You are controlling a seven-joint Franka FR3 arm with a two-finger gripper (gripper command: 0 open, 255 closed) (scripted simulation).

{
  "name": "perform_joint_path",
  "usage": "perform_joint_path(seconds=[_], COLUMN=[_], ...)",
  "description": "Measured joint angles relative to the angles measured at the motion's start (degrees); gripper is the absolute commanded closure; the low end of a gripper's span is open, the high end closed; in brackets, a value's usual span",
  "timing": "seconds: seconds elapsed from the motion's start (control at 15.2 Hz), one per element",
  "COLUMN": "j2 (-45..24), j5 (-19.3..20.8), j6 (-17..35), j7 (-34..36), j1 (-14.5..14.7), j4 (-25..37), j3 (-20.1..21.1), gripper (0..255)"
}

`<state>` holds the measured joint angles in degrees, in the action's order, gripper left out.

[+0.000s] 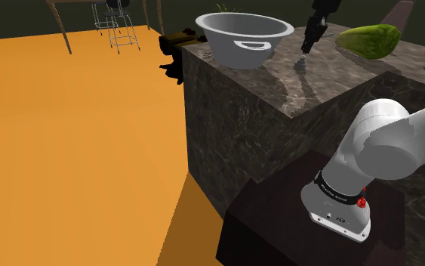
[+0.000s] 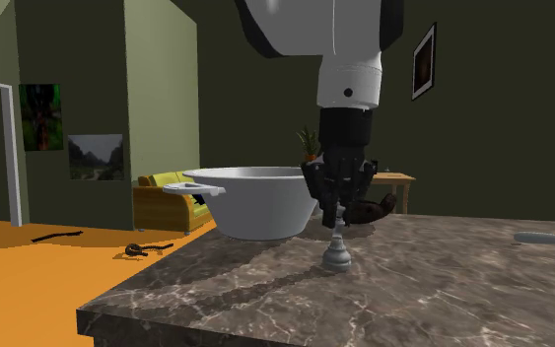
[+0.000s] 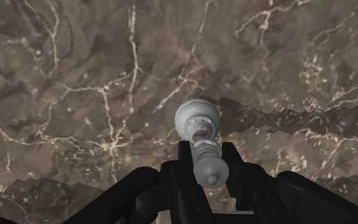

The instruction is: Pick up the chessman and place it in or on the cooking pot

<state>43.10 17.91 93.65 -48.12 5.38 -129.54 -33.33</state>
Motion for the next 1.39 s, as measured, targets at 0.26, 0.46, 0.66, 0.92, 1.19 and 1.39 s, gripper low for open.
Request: perform_joint_path(seconds=[0.26,0.46,0.66,0.92,1.19,1.39], j2=[-0.57,-1.27,-1.97,-3.09,-4.35,-5.54], j5=[-0.59,-1.15,-1.69,-2.37,-3.0,-3.43], j6=[-2.52,-4.38,-6.66,-9.32,-12.0,-14.01], j7=[-0.24,-0.28,-0.43,-0.61,-0.88,-1.26], j1=[0.32,0.69,1.01,1.49,1.95,2.34], j4=[2.99,5.51,8.44,12.17,16.04,19.23], j3=[0.53,0.99,1.46,1.92,2.25,2.26], gripper=[255,255,255,255,255,255])
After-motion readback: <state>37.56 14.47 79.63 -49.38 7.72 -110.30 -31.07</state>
